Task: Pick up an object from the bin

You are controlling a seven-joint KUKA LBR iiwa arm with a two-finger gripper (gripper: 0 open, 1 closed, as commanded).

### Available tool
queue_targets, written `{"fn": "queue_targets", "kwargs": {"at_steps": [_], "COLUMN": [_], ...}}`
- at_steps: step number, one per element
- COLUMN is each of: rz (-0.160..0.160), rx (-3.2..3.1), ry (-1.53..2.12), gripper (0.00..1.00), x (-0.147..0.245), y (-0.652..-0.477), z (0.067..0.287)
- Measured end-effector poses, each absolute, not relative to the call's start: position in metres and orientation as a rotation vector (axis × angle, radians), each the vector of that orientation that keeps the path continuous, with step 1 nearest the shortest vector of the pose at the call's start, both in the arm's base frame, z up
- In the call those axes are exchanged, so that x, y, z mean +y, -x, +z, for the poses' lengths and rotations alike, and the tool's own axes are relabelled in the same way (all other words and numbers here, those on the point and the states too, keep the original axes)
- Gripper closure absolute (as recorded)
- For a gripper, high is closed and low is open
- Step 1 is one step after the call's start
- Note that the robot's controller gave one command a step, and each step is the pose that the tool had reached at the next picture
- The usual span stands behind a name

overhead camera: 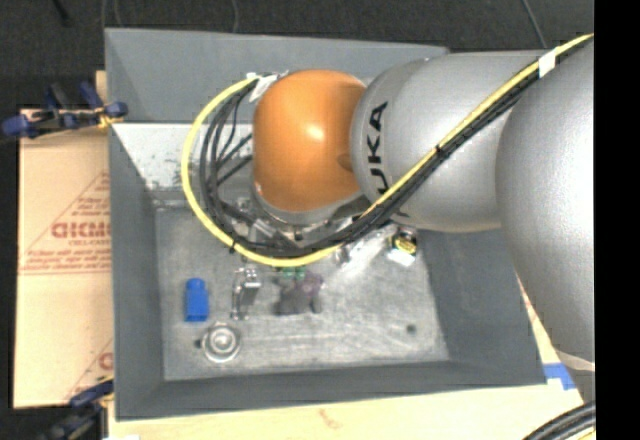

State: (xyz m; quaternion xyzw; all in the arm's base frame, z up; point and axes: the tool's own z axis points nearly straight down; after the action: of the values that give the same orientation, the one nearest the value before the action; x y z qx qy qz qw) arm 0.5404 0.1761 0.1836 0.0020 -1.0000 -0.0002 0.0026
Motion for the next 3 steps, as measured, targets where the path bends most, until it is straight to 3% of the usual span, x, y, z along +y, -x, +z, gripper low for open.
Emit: {"fn": "queue_targets", "kwargs": {"at_steps": [1, 2, 3], "rz": [-0.002, -0.004, -0.004], "rx": [-3.138, -3.151, -3.151], "ry": [0.177, -0.053, -0.049], "gripper": [0.0, 0.0, 1.0], "x": [0.117, 0.045, 0.047], "y": [-0.527, -0.532, -0.532], "z": [0.108, 0.074, 0.076]}}
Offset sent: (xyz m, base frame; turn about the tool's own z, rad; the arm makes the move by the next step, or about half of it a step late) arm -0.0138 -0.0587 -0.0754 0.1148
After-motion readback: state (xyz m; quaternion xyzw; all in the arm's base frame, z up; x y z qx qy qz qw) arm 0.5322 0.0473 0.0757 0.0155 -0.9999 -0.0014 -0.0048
